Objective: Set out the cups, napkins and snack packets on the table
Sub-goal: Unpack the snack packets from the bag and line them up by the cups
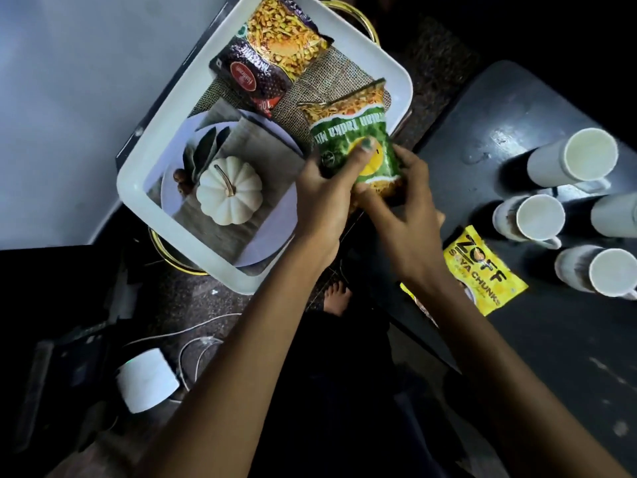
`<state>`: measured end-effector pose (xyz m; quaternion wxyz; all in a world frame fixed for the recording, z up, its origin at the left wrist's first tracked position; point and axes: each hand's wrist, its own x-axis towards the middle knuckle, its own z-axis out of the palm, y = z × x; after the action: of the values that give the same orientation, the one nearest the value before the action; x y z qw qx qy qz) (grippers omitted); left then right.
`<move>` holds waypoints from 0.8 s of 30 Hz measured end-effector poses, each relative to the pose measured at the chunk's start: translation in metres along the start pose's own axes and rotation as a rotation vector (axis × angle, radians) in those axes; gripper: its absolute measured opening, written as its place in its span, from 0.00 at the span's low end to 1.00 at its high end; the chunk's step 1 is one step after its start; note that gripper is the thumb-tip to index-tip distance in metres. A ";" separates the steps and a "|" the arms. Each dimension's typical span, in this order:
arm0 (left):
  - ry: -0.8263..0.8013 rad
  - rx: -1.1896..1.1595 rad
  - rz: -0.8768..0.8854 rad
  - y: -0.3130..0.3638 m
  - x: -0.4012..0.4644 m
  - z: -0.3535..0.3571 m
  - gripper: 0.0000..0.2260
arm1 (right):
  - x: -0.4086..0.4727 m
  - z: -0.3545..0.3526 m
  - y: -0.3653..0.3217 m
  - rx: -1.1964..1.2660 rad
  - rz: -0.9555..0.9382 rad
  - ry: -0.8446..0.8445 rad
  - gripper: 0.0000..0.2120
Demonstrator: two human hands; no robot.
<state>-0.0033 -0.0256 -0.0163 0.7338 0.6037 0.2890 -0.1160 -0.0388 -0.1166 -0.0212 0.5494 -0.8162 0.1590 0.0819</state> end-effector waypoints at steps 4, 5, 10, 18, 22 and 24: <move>-0.150 0.090 -0.030 -0.008 -0.022 0.006 0.11 | -0.010 -0.031 0.004 0.292 0.143 -0.011 0.15; -0.187 0.089 -0.050 -0.011 -0.026 0.008 0.11 | -0.012 -0.036 0.005 0.331 0.148 -0.012 0.14; -0.358 -0.060 -0.197 -0.022 -0.038 0.026 0.17 | -0.024 -0.055 0.016 0.433 0.184 0.087 0.10; -0.363 0.357 -0.017 -0.050 -0.057 0.061 0.09 | -0.061 -0.081 0.053 0.568 0.317 0.318 0.13; -0.558 0.489 -0.093 -0.076 -0.066 0.074 0.14 | -0.080 -0.106 0.076 0.684 0.419 0.371 0.16; -0.658 0.574 -0.069 -0.092 -0.077 0.080 0.16 | -0.091 -0.118 0.088 0.718 0.468 0.427 0.15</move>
<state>-0.0909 -0.1381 -0.0401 0.5850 0.7041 0.0158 -0.4022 -0.1593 -0.2409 -0.0250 0.7184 -0.5156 0.4663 -0.0262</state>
